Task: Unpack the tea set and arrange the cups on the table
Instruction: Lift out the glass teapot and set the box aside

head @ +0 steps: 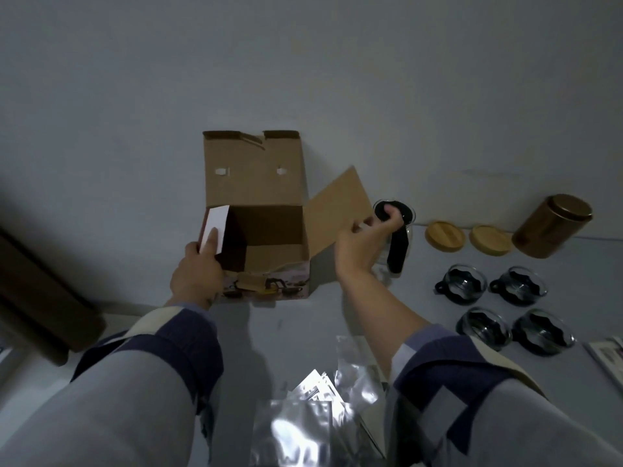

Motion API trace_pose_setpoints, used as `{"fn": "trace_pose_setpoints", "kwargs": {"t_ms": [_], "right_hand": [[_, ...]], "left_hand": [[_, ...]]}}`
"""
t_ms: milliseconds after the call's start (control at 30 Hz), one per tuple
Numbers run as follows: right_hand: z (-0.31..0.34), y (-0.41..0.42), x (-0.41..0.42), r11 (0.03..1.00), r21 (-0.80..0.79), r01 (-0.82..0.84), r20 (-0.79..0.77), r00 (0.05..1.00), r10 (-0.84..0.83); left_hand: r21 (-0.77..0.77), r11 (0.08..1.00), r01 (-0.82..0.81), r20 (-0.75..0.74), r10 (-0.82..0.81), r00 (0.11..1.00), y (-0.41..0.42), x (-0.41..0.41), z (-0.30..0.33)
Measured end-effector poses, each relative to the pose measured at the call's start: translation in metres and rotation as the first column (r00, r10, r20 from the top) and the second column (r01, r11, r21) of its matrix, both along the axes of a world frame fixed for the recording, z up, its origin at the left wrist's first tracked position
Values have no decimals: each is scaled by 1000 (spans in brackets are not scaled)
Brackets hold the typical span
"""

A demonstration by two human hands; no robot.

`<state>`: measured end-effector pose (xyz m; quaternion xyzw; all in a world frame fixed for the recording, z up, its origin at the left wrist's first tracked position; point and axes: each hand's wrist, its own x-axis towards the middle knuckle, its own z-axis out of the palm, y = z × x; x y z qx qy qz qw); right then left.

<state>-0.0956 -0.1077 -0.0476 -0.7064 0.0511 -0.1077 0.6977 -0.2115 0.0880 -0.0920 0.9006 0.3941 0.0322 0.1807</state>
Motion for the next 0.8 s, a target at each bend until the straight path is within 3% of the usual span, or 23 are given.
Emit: {"fn": "trace_pose_setpoints", "kwargs": {"t_ms": [100, 200, 267, 367, 533, 600, 700, 800], "right_hand": [[0, 10, -8, 949, -212, -234, 207, 938, 277], [-12, 14, -7, 782, -527, -333, 298, 789, 537], [-23, 18, -5, 639, -696, -329, 251, 722, 645], [-38, 19, 3, 463, -833, -303, 114, 724, 680], [-51, 16, 12, 310, -902, -299, -1, 720, 694], [-52, 18, 18, 350, -871, -344, -21, 739, 674], [-45, 30, 38, 542, -747, -385, -17, 826, 564], [-34, 44, 73, 623, -678, -391, -97, 887, 451]], "left_hand": [[-68, 998, 7, 43, -4, 999, -8, 12, -1], [-58, 994, 88, 41, -86, 995, -14, 20, 0], [-43, 986, 158, 23, -158, 987, -14, 24, 3], [-122, 964, 237, 14, -238, 971, -10, 28, 4], [-228, 922, 314, 112, -296, 949, -7, 30, 3], [-195, 927, 322, 154, -295, 943, -8, 30, 3], [-149, 929, 337, 157, -315, 936, -7, 32, 2], [-123, 935, 332, 125, -317, 940, 0, 36, -3]]}}
